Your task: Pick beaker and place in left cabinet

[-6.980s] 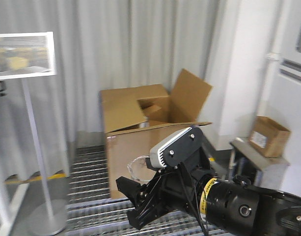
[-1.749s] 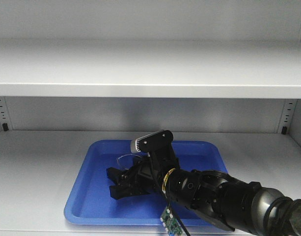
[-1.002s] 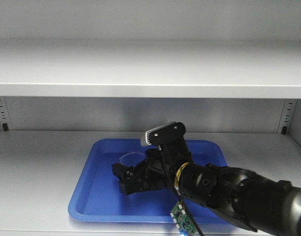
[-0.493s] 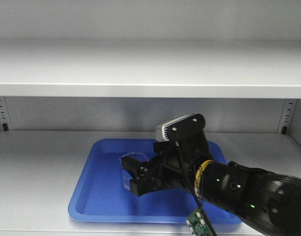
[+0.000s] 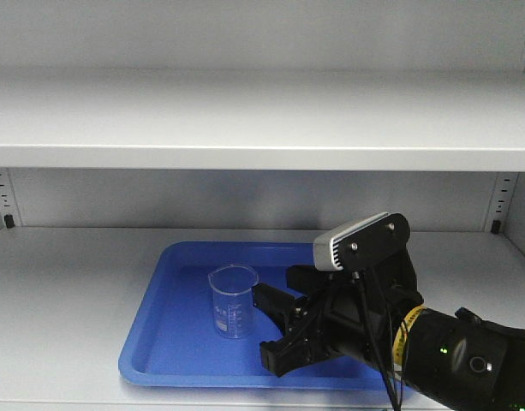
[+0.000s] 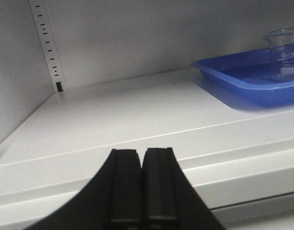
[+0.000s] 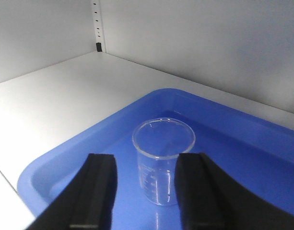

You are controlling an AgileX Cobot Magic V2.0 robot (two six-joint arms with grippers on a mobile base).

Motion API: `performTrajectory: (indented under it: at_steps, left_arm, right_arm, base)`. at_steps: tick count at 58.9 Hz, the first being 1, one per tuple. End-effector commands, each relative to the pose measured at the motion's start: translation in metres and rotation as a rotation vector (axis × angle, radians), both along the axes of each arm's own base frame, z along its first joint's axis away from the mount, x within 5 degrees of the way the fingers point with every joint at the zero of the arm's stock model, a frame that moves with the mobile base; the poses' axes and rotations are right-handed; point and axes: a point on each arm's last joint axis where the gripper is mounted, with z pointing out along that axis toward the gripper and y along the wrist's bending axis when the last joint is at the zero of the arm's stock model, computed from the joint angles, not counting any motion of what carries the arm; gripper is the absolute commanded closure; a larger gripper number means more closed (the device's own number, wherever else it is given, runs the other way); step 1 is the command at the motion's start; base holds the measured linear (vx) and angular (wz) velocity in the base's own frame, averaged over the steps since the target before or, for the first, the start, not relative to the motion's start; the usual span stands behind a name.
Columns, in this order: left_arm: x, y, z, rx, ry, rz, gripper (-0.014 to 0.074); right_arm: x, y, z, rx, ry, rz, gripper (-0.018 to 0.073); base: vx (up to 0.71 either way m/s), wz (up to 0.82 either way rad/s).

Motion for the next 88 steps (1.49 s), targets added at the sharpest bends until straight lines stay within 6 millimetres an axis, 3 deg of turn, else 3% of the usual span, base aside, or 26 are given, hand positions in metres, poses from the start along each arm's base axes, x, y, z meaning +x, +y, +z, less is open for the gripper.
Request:
performTrajectory:
  at_steps: [1,16,46,61,79,88]
  left_arm:
    - [-0.001,0.0,0.002,-0.015,-0.076,-0.004,0.0595]
    - [-0.001,0.0,0.002,-0.015,-0.076,-0.004,0.0595]
    - [-0.001,0.0,0.002,-0.015,-0.076,-0.004,0.0595]
    - [-0.001,0.0,0.002,-0.015,-0.076,-0.004,0.0595]
    - [-0.001,0.0,0.002,-0.015,-0.076,-0.004,0.0595]
    - [-0.001,0.0,0.002,-0.015,-0.076,-0.004,0.0595]
  right_arm:
    - [-0.005,-0.001,0.022,0.06,-0.073,0.024,0.0253]
    - [-0.005,-0.001,0.022,0.061,-0.074,0.025,0.0323]
    - [-0.004,-0.006,0.021,0.052,-0.031,-0.027,0.0363]
    - [-0.014,-0.042,0.022,0.038,0.211,-0.29,0.0575]
    - [-0.009,-0.096,0.034,0.045,0.174,-0.463,0.0568]
    - [-0.022,-0.127,0.022,0.04,0.107,-0.534,0.0566]
  base:
    - [0.0,0.0]
    - [0.0,0.0]
    - [0.0,0.0]
    - [0.0,0.0]
    - [0.0,0.0]
    - [0.0,0.0]
